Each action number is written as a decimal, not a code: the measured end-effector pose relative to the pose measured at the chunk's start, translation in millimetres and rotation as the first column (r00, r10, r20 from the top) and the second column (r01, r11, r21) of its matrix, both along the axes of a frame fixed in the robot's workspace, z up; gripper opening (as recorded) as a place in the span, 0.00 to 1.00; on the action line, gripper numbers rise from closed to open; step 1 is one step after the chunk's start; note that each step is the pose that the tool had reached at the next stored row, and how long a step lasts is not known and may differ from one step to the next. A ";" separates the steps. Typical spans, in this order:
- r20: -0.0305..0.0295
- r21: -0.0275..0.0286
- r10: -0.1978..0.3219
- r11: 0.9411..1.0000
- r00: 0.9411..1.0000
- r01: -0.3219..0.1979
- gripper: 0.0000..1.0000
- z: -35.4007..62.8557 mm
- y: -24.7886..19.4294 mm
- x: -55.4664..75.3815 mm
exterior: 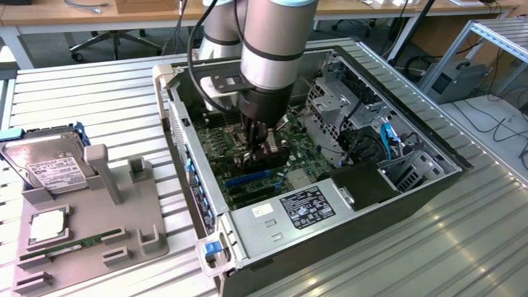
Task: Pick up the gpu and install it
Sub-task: 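Insert the gpu into the slot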
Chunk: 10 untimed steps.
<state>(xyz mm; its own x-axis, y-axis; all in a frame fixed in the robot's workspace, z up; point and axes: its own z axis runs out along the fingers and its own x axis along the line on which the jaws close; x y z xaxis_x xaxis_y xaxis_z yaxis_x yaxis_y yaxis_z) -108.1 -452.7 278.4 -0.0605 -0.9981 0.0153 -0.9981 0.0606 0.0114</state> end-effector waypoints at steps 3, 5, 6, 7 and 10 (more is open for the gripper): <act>0.000 0.000 0.000 1.000 1.000 0.000 0.27 -0.2 -0.1 -1.3; 0.000 0.000 0.000 1.000 1.000 0.000 0.27 -0.4 0.0 -2.5; 0.000 0.000 0.000 1.000 1.000 0.000 0.27 -0.4 -0.1 -3.0; 0.000 0.000 0.000 1.000 1.000 0.000 0.27 -0.4 -0.1 -3.5; 0.000 0.000 0.000 1.000 1.000 0.000 0.27 -0.4 -1.3 -4.6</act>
